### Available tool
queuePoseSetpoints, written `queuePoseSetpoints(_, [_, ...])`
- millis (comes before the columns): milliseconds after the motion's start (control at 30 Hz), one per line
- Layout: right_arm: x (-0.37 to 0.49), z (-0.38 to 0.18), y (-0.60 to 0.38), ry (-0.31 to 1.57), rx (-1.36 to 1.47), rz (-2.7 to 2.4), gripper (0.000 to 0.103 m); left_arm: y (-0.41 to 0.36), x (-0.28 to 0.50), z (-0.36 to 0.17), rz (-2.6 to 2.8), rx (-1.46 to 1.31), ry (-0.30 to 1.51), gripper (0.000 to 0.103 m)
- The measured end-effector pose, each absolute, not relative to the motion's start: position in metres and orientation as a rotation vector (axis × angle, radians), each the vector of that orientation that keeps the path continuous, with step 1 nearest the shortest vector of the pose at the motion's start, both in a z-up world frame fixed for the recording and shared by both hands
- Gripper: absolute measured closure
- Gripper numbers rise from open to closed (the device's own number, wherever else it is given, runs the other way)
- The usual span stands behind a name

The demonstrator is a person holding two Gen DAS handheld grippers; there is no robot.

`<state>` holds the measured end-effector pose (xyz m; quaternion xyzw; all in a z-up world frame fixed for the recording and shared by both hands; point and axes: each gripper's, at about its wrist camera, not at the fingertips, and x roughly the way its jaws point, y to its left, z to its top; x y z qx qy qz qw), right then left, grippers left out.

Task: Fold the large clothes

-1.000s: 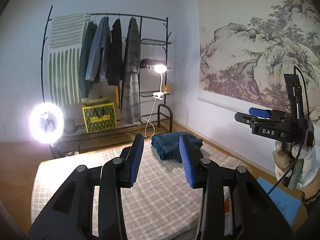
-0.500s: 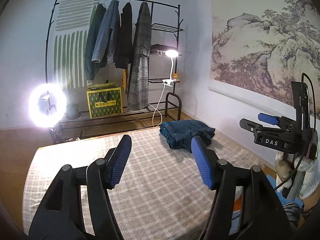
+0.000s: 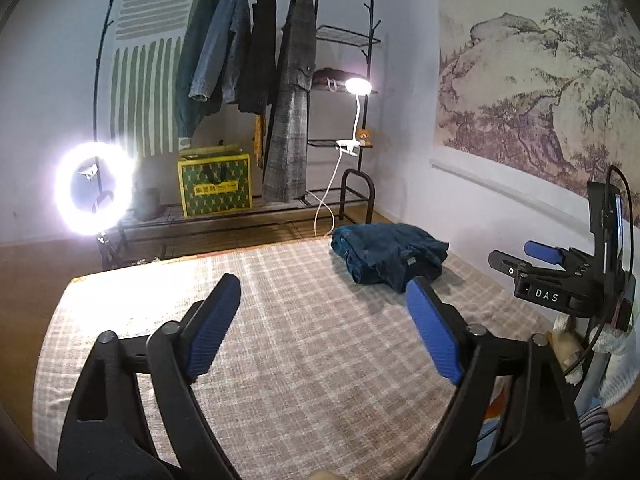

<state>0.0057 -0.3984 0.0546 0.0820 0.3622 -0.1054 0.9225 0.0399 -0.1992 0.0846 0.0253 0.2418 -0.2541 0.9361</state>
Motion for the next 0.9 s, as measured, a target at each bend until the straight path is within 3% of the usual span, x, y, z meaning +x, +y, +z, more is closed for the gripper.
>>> queuePoseSetpoints(133, [0.009, 0.045, -0.395, 0.752, 0.138, -0.219, 0.023, -0.203, 0.048, 0.071, -0.516, 0.068, 0.522, 0.014])
queuePoseSetpoints(367, [0.013, 0.034, -0.389, 0.765, 0.111, -0.211, 0.020, -0.200, 0.049, 0.065, -0.494, 0.068, 0.515, 0.002])
queuePoseSetpoints(900, [0.011, 0.030, -0.394, 0.769, 0.138, -0.225, 0.020, -0.195, 0.045, 0.066, -0.451, 0.089, 0.531, 0.000])
